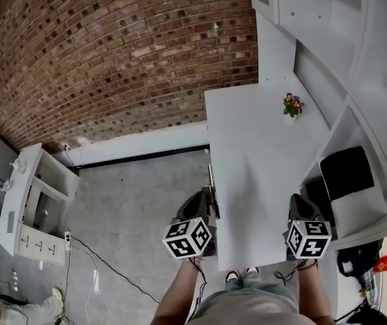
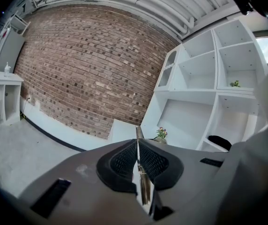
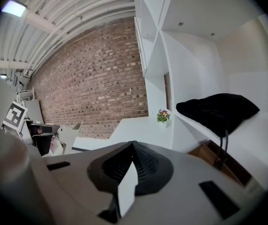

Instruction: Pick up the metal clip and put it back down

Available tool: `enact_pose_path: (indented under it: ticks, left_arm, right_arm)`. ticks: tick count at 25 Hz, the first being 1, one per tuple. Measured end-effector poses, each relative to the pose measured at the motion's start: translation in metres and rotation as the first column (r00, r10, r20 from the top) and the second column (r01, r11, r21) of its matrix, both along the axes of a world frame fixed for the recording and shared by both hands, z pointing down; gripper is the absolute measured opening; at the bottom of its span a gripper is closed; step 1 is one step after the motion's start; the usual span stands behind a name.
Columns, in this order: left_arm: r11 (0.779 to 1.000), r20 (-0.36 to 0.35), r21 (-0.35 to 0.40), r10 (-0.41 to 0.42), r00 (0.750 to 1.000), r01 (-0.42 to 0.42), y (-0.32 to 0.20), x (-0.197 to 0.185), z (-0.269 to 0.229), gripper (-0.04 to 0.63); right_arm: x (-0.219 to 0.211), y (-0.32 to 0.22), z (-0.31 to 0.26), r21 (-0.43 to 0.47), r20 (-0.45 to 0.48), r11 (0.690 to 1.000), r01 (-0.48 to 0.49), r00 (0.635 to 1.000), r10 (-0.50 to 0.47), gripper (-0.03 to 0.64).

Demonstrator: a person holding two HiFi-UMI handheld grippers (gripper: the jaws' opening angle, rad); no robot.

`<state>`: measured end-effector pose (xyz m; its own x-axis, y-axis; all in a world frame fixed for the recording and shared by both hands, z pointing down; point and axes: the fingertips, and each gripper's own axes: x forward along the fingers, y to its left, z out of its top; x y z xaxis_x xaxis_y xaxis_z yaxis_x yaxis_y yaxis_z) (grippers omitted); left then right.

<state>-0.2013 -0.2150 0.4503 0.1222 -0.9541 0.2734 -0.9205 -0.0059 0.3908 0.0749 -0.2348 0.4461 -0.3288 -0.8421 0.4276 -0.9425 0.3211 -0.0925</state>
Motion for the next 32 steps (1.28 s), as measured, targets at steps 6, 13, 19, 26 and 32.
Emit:
enact_pose_path:
  ticks: [6,13,19,26,32]
  left_arm:
    - [0.999,0.029,-0.005,0.043,0.999,-0.043,-0.018,0.007,0.001,0.015]
    - [0.993,0.086,-0.029,0.119,0.989,-0.117,-0.04,0.021,0.002,0.015]
    - [0.982,0.134,-0.042,0.19,0.973,-0.186,-0.063,0.039,0.009,0.015]
    - [0.947,0.261,-0.068,0.319,0.911,-0.312,-0.09,0.069,0.022,0.015]
    - [0.913,0.358,-0.124,0.407,0.84,-0.39,-0.112,0.09,0.042,0.015]
  right_arm:
    - [0.005,-0.009,0.006,-0.009,-0.001,1.0,-0.016,1.0,0.016,0.002]
    - [0.013,-0.014,0.016,-0.035,0.015,0.998,-0.059,0.998,0.059,0.002]
    - [0.028,-0.015,0.03,-0.072,0.01,0.993,-0.098,0.995,0.099,0.002]
    - [0.038,-0.014,0.042,-0.108,-0.003,0.987,-0.116,0.993,0.116,0.002]
    - [0.038,-0.021,0.055,-0.127,0.013,0.985,-0.118,0.993,0.121,0.002]
